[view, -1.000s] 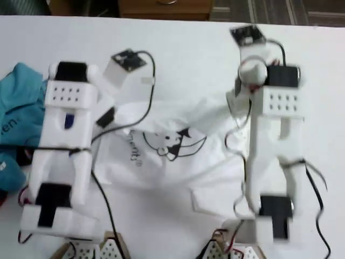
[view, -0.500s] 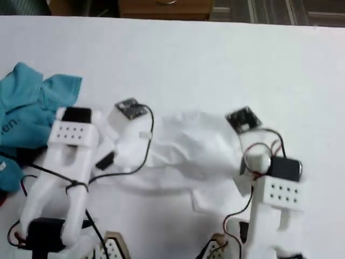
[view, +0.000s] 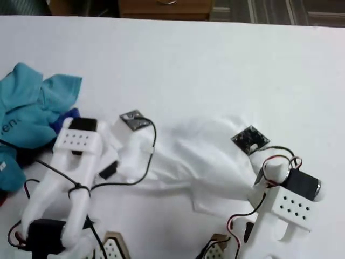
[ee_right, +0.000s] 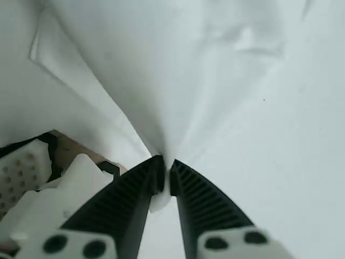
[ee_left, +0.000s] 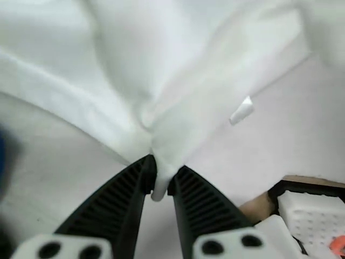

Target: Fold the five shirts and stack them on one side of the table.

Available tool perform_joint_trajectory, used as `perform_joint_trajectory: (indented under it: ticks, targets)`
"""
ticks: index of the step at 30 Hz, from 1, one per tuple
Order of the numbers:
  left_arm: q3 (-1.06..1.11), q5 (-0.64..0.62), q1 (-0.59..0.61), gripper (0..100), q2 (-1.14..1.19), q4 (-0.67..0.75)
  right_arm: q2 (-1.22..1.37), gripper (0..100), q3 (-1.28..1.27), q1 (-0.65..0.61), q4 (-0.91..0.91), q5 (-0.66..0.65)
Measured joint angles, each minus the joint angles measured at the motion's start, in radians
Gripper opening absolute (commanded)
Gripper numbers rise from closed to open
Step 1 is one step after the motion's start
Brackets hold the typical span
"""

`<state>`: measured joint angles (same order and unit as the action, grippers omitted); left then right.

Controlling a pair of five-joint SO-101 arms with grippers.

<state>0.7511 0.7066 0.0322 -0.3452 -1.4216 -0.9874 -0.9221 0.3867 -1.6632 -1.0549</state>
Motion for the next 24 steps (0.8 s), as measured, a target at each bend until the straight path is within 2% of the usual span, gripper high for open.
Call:
perform_joint_trajectory:
  ticks: [5, 9, 12, 16, 21, 23, 24]
  targets:
    - [-0.008, -0.011, 0.000, 3, 0.000, -0.008, 0.000, 2.8, -0.008, 0.000, 0.000, -0.008]
    - [0.018, -0.011, -0.003, 5, 0.000, 0.000, 0.000, 16.7, -0.008, 0.000, 0.000, -0.014]
    - [0.020, -0.011, -0.003, 14, 0.000, 0.003, 0.000, 22.2, -0.008, 0.000, 0.000, -0.014]
    - [-0.041, -0.011, 0.011, 24, 0.000, -0.034, 0.000, 20.4, 0.038, -0.032, 0.000, -0.012]
    - [-0.288, -0.011, 0.112, 24, 0.000, -0.124, 0.000, 19.3, 0.207, -0.106, 0.018, 0.137]
    - [-0.417, -0.017, 0.149, 16, 0.000, -0.137, 0.000, 10.7, 0.267, -0.140, 0.083, 0.239]
    - [-0.474, -0.018, 0.163, 8, 0.000, -0.141, -0.002, 3.2, 0.279, -0.157, 0.124, 0.293]
